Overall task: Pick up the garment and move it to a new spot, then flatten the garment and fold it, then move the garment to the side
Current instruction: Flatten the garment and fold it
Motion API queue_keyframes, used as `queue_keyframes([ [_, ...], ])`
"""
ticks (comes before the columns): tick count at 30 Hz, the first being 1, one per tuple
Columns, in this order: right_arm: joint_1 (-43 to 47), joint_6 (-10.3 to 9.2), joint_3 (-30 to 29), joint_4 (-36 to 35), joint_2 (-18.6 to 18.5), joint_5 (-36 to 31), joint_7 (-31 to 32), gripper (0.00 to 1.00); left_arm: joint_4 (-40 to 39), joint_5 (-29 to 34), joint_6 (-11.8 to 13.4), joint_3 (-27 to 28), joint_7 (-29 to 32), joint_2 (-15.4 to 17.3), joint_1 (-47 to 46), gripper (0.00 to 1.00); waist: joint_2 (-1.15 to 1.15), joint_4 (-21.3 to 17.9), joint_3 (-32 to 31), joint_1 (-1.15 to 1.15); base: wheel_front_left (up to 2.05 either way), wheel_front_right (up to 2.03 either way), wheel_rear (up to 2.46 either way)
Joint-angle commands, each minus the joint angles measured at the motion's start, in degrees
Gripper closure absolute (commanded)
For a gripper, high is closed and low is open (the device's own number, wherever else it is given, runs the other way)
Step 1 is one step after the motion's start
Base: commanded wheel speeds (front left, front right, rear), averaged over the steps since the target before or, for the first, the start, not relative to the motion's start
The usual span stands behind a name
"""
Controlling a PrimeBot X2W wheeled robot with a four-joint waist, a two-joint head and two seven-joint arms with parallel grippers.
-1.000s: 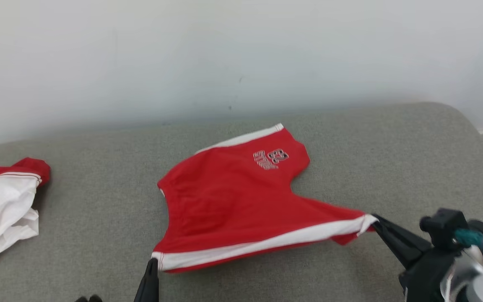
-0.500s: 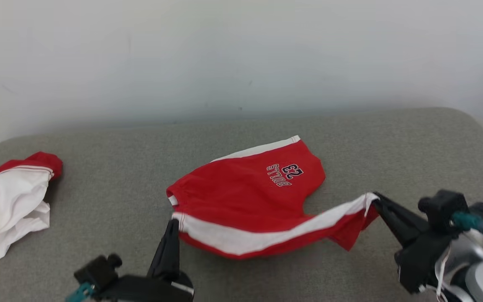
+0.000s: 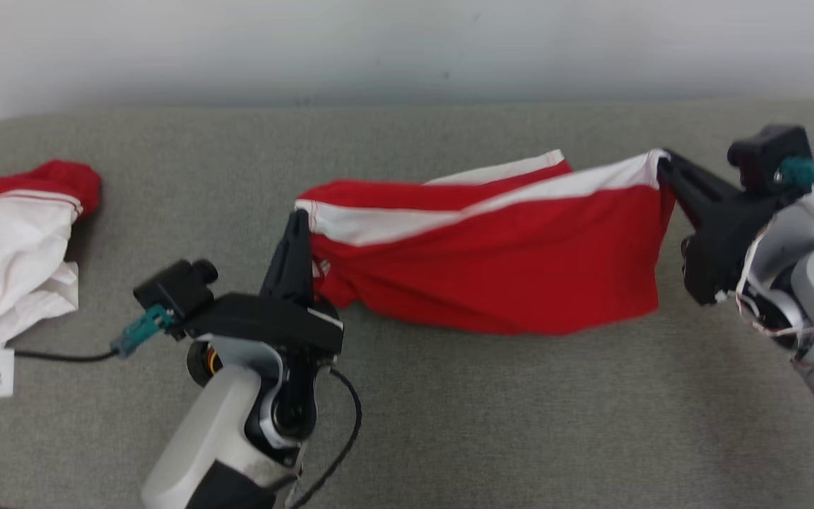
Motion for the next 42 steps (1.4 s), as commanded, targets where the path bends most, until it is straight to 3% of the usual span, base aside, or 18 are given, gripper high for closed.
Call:
queue_keyframes([
  [1, -1.1, -0.09, 0.4, 0.9, 0.2, 0.5, -0.4, 1.00, 0.6, -0.1, 0.3, 0.1, -0.4, -0.1, -1.2, 1.00, -0.01, 2.8, 5.1, -0.02, 0.00, 0.00, 0.00],
  [6, -8.5, -0.09, 3.8, 8.1, 1.3, 1.8, -2.0, 1.00, 5.4, -0.7, 2.8, -1.5, -1.0, -0.2, -6.9, 1.00, -0.01, 4.0, 8.3, -0.02, 0.00, 0.00, 0.00],
  [11, -13.8, -0.09, 7.2, 14.1, 3.1, 3.1, -4.2, 1.00, 8.1, -3.0, 3.6, -4.4, -1.4, -0.2, -10.0, 0.96, -0.01, 5.0, 10.0, -0.02, 0.00, 0.00, 0.00],
  [13, -15.1, -0.09, 8.3, 16.4, 3.9, 3.6, -5.4, 1.00, 8.7, -3.0, 3.7, -5.3, -1.5, -0.1, -10.7, 0.24, -0.01, 5.4, 10.2, -0.02, 0.00, 0.00, 0.00],
  [14, -15.6, -0.09, 9.0, 17.4, 4.4, 3.9, -5.9, 1.00, 8.9, -3.3, 3.7, -5.8, -1.5, -0.1, -10.8, 0.00, -0.01, 5.6, 10.2, -0.02, 0.00, 0.00, 0.00],
  [18, -17.6, -0.09, 10.5, 21.6, 5.5, 4.9, -8.5, 1.00, 8.4, -3.9, 3.4, -5.8, -1.6, -0.2, -11.0, 0.00, -0.01, 6.6, 9.4, -0.02, 0.00, 0.00, 0.00],
  [19, -18.1, -0.09, 10.7, 22.8, 5.6, 5.0, -9.4, 0.59, 8.2, -3.8, 3.2, -5.7, -1.6, -0.2, -10.7, 0.00, -0.01, 6.8, 9.2, -0.02, 0.00, 0.00, 0.00],
  [20, -18.5, -0.09, 10.8, 24.2, 5.7, 4.6, -10.4, 0.25, 8.0, -3.8, 3.0, -5.9, -1.6, -0.2, -10.3, 0.00, -0.01, 7.0, 8.9, -0.02, 0.00, 0.00, 0.00],
  [21, -18.9, -0.09, 10.6, 25.8, 6.0, 4.4, -11.3, 0.00, 7.8, -3.7, 2.8, -5.9, -1.6, -0.2, -9.8, 0.00, -0.01, 7.1, 8.6, -0.02, 0.00, 0.00, 0.00],
  [28, -20.9, -0.09, 8.1, 37.2, 8.5, 1.0, -18.9, 0.00, 5.0, -0.6, 1.7, -3.0, -1.6, -0.2, -4.8, 0.00, -0.01, 8.5, 5.4, -0.02, 0.00, 0.00, 0.00],
  [33, -19.3, -0.09, 4.1, 45.1, 10.0, 1.5, -21.9, 0.00, -0.6, 5.9, 0.0, 2.9, -1.6, 0.9, 3.2, 0.00, -0.01, 9.5, 1.3, -0.02, 0.00, 0.00, 0.00],
  [36, -16.8, -0.09, 2.0, 47.5, 11.2, 2.8, -21.5, 0.00, -5.4, 10.2, 0.1, 6.2, -1.6, 1.3, 10.3, 0.00, -0.01, 9.6, -1.6, -0.02, 0.00, 0.00, 0.00],
  [42, -13.0, -0.09, 0.8, 48.9, 11.4, 3.5, -21.4, 0.00, -12.8, 12.5, 0.9, 11.3, -1.6, 1.4, 24.0, 0.00, -0.01, 8.9, -6.0, -0.02, 0.00, 0.00, 0.00],
])
